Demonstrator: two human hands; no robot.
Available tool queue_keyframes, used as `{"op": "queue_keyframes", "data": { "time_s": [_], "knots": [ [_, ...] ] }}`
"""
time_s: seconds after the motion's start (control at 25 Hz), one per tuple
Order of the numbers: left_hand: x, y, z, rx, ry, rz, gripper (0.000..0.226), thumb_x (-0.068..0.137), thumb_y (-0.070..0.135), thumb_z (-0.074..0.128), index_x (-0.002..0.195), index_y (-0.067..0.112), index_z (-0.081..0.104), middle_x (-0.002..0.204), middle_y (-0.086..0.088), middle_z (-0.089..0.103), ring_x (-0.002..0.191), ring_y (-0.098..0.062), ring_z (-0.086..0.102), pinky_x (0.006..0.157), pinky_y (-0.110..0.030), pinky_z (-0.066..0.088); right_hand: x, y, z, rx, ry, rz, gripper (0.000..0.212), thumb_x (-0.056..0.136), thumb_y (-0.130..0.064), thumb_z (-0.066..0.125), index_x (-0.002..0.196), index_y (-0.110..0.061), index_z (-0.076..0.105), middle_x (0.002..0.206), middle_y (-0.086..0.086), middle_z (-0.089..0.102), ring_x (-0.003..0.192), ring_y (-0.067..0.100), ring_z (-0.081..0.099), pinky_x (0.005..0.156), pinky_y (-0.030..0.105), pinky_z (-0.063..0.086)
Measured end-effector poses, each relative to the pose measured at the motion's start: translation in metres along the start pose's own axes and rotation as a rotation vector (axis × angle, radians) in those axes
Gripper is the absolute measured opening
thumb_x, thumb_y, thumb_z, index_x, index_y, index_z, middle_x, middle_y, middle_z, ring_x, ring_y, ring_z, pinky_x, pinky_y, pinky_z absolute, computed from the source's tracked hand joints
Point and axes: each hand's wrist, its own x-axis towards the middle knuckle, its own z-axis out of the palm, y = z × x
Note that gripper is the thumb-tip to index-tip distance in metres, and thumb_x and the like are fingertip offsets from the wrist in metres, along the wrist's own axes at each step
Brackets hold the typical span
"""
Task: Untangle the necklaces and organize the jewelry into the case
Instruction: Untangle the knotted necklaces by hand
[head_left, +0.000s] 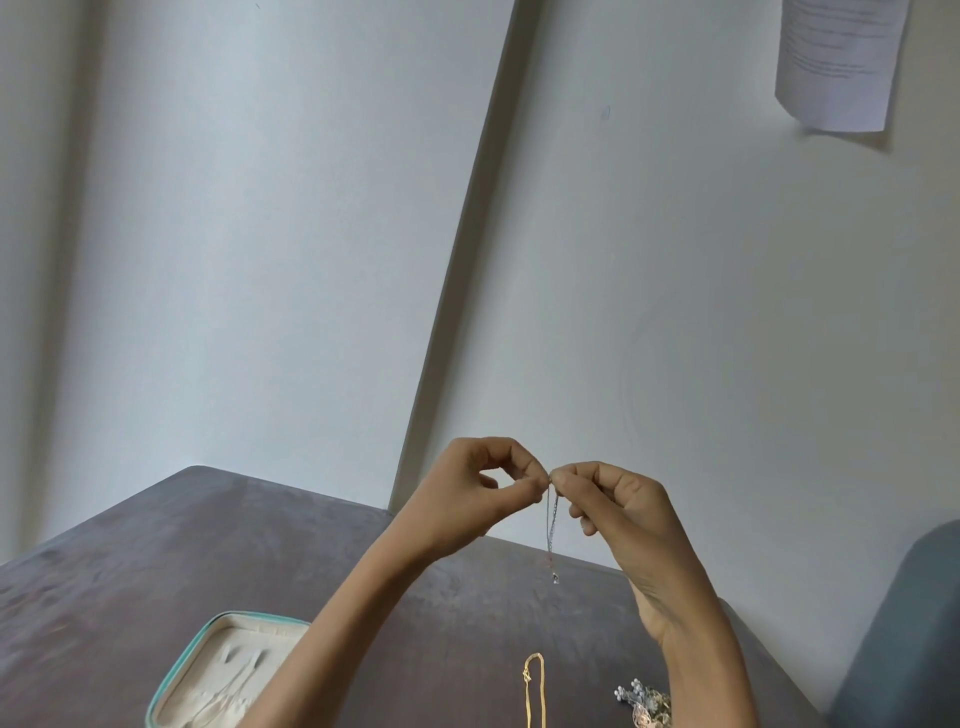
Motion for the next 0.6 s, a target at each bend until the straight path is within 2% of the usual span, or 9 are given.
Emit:
{"op": "queue_keyframes", "data": {
  "time_s": [0.16,0.48,0.6],
  "knots": [
    [-0.0011,0.001,-0.002,-0.104,-0.018,-0.103,0.017,0.088,0.019,0.062,0.077,0.011,0.07,0.076,0.004,0.072,0.04,-0.011,0.038,0.045,-0.016,0.035,-0.0005,-0.0008,-0.0011,0.004,-0.013,-0.02,0.013,0.084,-0.022,0.066,0.072,-0.02,0.072,0.057,-0.015,0.056,0.053,-0.003,0.043,0.055,0.005,0.039],
    [-0.0003,0.0004,0.0006,-0.164,-0.027,-0.112,0.015,0.09,0.014,0.06,0.076,0.01,0.062,0.071,-0.005,0.071,0.034,-0.012,0.04,0.036,-0.016,0.029,0.0019,0.0001,0.0047,-0.005,-0.025,-0.084,0.011,0.086,-0.017,0.065,0.077,-0.019,0.071,0.061,-0.018,0.063,0.055,-0.006,0.049,0.055,0.003,0.038],
    [-0.0009,0.0007,-0.0003,-0.136,-0.028,-0.103,0.014,0.089,0.012,0.058,0.075,0.01,0.058,0.076,-0.004,0.072,0.038,-0.016,0.049,0.037,-0.018,0.029,0.0025,0.0018,0.0079,-0.025,-0.03,-0.09,0.012,0.087,-0.018,0.064,0.079,-0.02,0.072,0.063,-0.018,0.064,0.058,-0.006,0.049,0.057,0.004,0.039]
  ]
}}
